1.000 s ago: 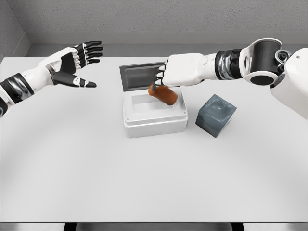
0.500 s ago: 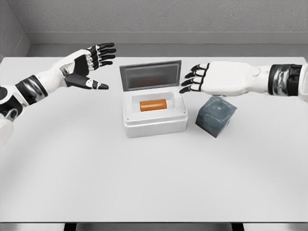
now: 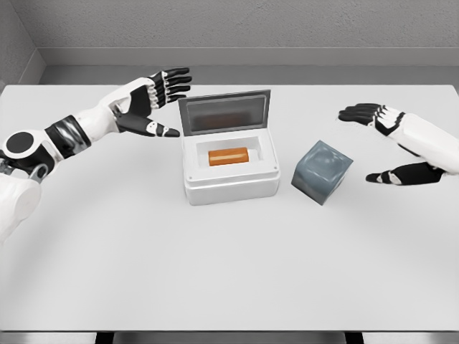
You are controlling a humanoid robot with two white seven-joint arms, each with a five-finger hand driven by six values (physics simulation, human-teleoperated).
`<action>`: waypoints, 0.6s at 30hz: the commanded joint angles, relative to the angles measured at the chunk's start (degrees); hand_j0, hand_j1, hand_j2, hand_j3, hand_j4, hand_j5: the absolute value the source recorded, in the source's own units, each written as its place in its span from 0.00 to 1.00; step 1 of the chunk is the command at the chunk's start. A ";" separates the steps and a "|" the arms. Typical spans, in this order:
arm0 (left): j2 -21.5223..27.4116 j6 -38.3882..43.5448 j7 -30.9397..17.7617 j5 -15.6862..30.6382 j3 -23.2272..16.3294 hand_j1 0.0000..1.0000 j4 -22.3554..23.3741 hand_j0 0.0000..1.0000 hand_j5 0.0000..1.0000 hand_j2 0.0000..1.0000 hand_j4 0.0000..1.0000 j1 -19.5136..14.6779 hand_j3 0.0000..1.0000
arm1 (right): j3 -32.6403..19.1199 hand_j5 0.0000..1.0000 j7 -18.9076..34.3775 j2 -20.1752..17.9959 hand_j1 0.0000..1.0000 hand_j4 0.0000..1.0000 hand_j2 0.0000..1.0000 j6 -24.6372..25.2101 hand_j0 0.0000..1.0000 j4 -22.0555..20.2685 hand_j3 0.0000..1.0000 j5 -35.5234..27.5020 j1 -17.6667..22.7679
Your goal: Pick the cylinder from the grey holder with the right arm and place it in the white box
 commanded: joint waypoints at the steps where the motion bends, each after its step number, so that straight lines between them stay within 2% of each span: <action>1: 0.00 -0.04 0.00 0.22 0.05 1.00 -0.21 1.00 1.00 1.00 1.00 0.00 1.00 | -3.65 1.00 -0.04 3.49 1.00 1.00 1.00 0.21 1.00 0.17 1.00 -1.96 0.00; 2: 0.00 -0.04 0.00 0.22 0.05 1.00 -0.56 1.00 1.00 1.00 1.00 0.61 1.00 | -6.64 1.00 -0.04 4.36 1.00 1.00 1.00 0.21 1.00 0.17 1.00 -1.87 2.02; 3: 0.09 -0.04 0.00 0.22 0.05 1.00 -0.65 1.00 1.00 1.00 1.00 0.70 1.00 | -6.90 1.00 -0.04 4.45 1.00 1.00 1.00 0.21 1.00 0.08 1.00 -1.96 2.37; 12: 0.79 -0.04 -0.09 0.40 0.31 1.00 -4.43 1.00 1.00 1.00 1.00 2.11 1.00 | -6.55 1.00 -0.04 4.72 1.00 1.00 1.00 0.21 1.00 -0.18 1.00 -1.78 2.99; 18: 3.34 -0.13 -0.09 0.40 0.49 1.00 -6.80 1.00 1.00 1.00 1.00 3.16 1.00 | -6.55 1.00 -0.04 4.72 1.00 1.00 1.00 0.21 1.00 -0.18 1.00 -1.78 2.99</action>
